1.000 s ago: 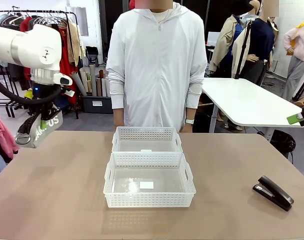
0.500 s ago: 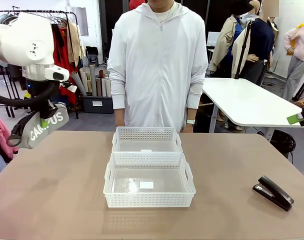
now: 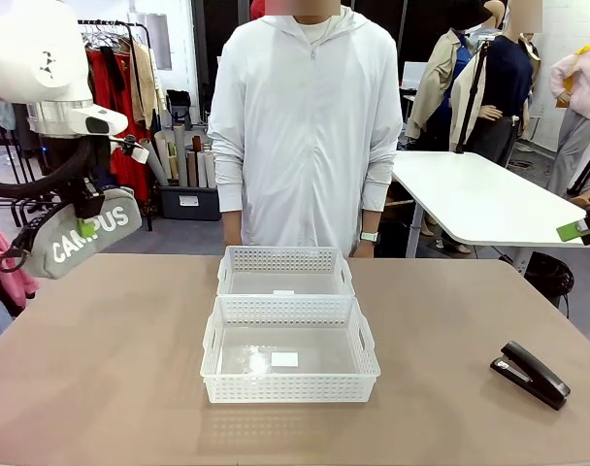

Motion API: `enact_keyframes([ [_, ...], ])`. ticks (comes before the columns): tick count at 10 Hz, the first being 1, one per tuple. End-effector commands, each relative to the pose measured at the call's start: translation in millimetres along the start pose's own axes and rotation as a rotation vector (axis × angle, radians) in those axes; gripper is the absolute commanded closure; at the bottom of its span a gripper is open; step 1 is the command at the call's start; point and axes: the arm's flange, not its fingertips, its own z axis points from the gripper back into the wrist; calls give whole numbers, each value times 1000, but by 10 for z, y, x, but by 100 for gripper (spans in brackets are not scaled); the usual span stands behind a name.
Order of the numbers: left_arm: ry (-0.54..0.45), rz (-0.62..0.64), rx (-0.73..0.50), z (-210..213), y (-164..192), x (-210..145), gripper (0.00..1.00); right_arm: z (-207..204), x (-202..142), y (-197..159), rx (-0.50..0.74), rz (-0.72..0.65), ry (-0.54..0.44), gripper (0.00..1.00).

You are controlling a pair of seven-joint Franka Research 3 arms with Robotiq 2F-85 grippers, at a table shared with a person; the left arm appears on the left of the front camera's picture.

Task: Distribute items into two baskets.
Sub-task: Pick up the Pencil pouch that the person points to, then move the picked Pencil pouch towards the Organizing basket indicated by the person, stopping as directed.

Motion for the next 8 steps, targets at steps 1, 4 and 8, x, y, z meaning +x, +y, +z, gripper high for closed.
enact_keyframes([
  [1,4,-66,-2,63,-18,0,100,-4,-9,2,21,12,-21,0],
  [4,3,-22,0,23,-37,11,100,-4,-9,2,21,12,-21,0],
  [8,3,-22,0,23,-37,11,100,-4,-9,2,21,12,-21,0],
])
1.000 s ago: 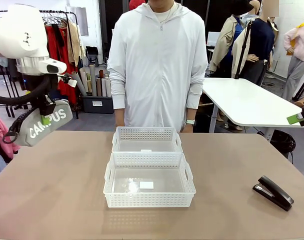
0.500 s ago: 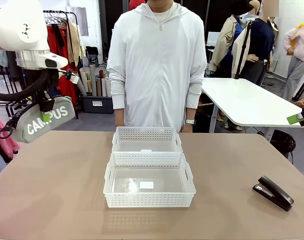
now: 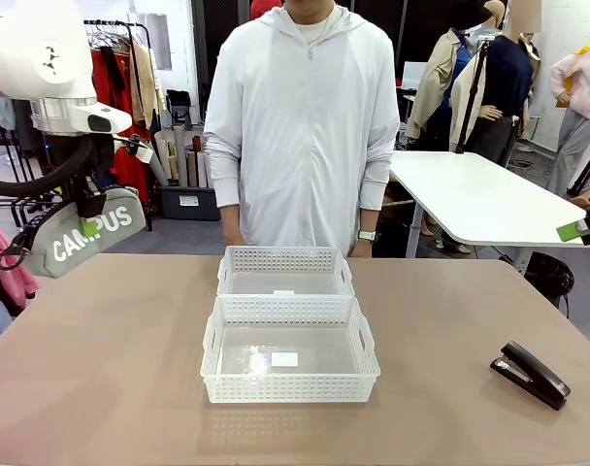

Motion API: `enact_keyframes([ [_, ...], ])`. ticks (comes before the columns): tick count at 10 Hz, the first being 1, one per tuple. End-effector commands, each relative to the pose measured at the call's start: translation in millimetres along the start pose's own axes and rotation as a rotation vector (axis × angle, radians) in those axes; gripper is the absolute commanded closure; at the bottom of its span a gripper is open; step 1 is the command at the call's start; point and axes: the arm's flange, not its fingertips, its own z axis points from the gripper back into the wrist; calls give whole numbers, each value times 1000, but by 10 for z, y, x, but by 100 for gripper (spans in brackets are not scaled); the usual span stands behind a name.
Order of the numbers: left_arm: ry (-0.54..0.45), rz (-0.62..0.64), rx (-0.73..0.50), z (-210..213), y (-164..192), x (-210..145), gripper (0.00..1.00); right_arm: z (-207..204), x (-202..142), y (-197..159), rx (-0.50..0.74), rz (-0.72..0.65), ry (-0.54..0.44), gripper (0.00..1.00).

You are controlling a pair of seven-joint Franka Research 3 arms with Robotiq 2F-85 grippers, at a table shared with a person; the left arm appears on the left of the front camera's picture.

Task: Distribute items into two baskets.
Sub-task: Move the picked Pencil pouch towards the Organizing basket indicated by the person, stopping as directed.

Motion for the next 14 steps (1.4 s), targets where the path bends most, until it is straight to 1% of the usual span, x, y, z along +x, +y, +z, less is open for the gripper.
enact_keyframes([
  [1,-3,15,2,9,18,-19,100,-4,-9,2,21,12,-21,0],
  [14,-3,15,2,9,18,-19,100,-4,-9,2,21,12,-21,0],
])
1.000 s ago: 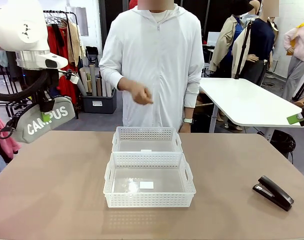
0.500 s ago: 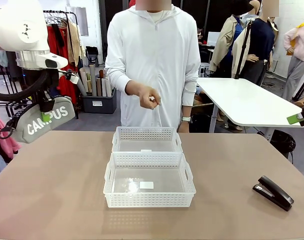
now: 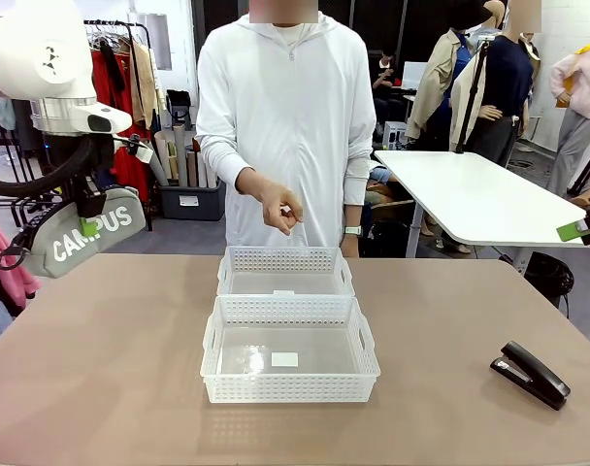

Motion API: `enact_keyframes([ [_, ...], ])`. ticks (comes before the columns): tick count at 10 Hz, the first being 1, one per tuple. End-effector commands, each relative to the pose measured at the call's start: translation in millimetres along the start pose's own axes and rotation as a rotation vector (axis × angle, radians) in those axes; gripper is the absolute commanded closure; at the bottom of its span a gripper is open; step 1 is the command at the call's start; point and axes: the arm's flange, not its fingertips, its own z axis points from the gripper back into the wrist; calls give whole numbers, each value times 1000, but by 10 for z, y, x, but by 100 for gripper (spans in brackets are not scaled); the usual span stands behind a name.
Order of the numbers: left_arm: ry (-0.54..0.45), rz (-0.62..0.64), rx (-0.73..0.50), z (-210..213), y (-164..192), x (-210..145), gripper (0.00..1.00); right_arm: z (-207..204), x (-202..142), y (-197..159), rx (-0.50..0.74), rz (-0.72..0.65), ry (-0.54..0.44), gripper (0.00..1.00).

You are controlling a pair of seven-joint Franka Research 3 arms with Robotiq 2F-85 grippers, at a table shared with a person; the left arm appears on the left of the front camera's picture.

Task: Distribute items into two baskets.
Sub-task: Move the picked Pencil pouch towards the Organizing basket indicated by the person, stopping as directed.

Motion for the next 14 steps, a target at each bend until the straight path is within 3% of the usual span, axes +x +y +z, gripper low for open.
enact_keyframes([
  [1,-3,14,2,9,18,-19,100,-4,-9,2,21,12,-21,0],
  [7,8,-4,-5,-29,-27,21,100,-4,-9,2,21,12,-21,0],
  [11,47,-79,-21,-251,-409,38,100,-4,-9,2,21,12,-21,0],
  [14,18,-172,-56,-429,-788,-77,100,-4,-9,2,21,12,-21,0],
])
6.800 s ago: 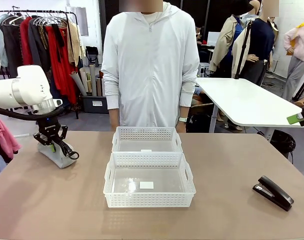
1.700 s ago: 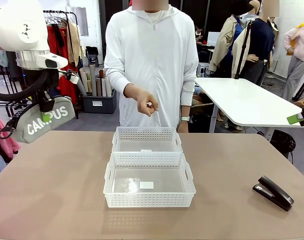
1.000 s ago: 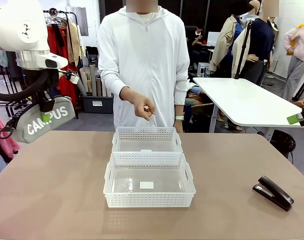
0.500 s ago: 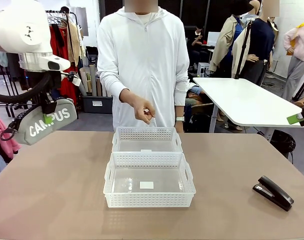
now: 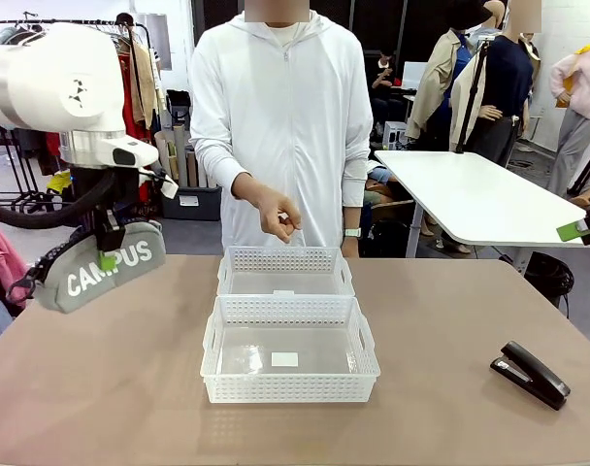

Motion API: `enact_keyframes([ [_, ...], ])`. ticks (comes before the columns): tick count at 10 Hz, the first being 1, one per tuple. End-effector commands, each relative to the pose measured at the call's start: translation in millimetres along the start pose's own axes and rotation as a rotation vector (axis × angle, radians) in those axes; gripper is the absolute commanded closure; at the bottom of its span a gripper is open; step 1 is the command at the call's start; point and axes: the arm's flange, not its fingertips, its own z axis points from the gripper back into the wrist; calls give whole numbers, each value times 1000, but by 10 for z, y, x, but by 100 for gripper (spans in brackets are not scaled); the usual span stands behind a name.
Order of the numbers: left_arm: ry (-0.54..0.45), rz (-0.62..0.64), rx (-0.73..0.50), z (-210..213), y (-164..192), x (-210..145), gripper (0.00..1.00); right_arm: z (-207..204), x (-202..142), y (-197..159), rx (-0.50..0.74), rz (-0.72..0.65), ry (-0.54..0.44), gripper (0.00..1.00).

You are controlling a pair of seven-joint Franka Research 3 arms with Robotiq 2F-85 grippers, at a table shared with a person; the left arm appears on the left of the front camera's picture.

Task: Distribute items into two baskets.
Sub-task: Move the picked Pencil pouch towards the Organizing basket indicated by the person, stopping as directed.

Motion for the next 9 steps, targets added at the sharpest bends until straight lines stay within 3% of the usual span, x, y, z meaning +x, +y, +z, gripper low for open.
enact_keyframes([
  [1,-50,-94,-20,-80,-249,-166,100,-4,-9,2,22,12,-21,0],
  [4,-73,-233,-3,-208,-593,-206,100,-4,-9,2,22,12,-21,0],
  [9,-90,-398,26,-66,-771,-106,100,-4,-9,2,22,12,-21,0],
])
